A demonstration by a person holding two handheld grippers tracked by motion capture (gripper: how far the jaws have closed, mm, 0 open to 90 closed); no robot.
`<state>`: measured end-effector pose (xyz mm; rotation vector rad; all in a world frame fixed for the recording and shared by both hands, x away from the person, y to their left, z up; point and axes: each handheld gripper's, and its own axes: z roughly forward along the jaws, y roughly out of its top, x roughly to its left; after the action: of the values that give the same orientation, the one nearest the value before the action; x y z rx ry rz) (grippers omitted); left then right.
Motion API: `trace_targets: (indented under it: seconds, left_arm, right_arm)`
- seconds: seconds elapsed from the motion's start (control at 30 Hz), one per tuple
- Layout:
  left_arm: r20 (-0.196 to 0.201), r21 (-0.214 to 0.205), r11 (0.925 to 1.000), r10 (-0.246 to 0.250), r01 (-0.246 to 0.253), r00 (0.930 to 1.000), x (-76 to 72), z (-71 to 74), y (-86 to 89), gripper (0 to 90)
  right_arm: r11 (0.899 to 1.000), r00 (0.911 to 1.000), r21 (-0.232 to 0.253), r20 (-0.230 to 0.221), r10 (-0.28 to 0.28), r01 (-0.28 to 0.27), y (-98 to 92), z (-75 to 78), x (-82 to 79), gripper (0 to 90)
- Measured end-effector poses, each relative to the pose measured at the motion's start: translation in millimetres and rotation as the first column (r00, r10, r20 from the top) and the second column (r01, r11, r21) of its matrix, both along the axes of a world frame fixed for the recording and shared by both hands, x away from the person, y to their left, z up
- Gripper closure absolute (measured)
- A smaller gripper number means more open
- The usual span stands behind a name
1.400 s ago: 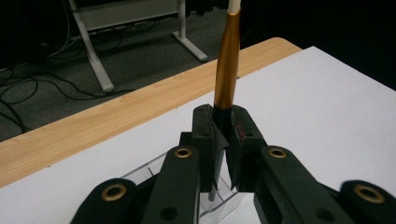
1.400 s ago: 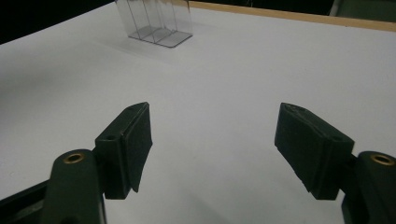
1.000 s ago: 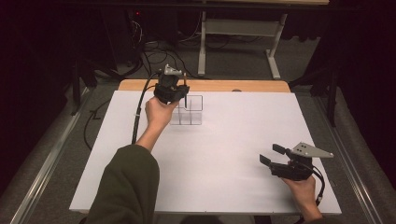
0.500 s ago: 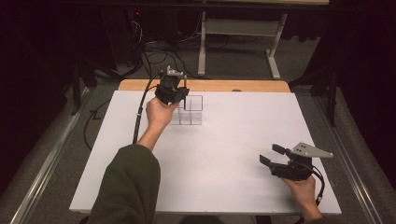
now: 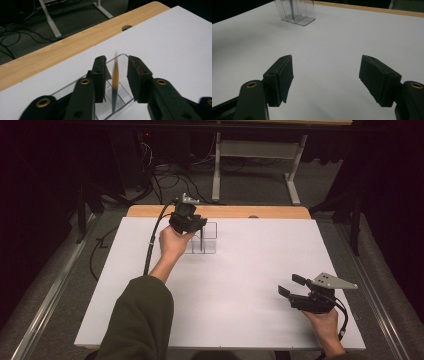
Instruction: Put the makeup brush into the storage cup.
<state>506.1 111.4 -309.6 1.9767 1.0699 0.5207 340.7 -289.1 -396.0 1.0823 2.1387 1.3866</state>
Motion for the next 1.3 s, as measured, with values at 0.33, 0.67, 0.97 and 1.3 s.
trace_targets:
  seconds: [0.33,0.67,0.97,1.3]
  left_arm:
    - [0.014,-0.018,0.9998,0.003,-0.003,0.9999,-6.2,-1.1,0.8,43.6]
    - [0.053,-0.027,0.9996,-0.002,0.003,0.9986,-15.8,2.9,8.6,36.9]
    - [0.059,-0.043,0.9987,-0.025,0.028,0.9979,-21.1,7.8,9.9,32.8]
    - [0.066,-0.052,0.9975,-0.045,0.048,0.9968,-28.2,11.2,10.7,31.6]
  right_arm:
    - [1.000,1.0000,-0.001,0.002,0.000,0.000,-0.3,0.5,-0.5,29.3]
    - [1.000,1.0000,-0.001,0.006,-0.004,0.004,-0.1,0.4,-0.2,29.2]
    - [1.000,1.0000,0.001,0.006,-0.005,0.005,-0.3,0.7,-0.6,29.2]
    - [1.000,0.9999,0.003,0.014,-0.003,0.003,-0.9,1.1,-0.7,29.2]
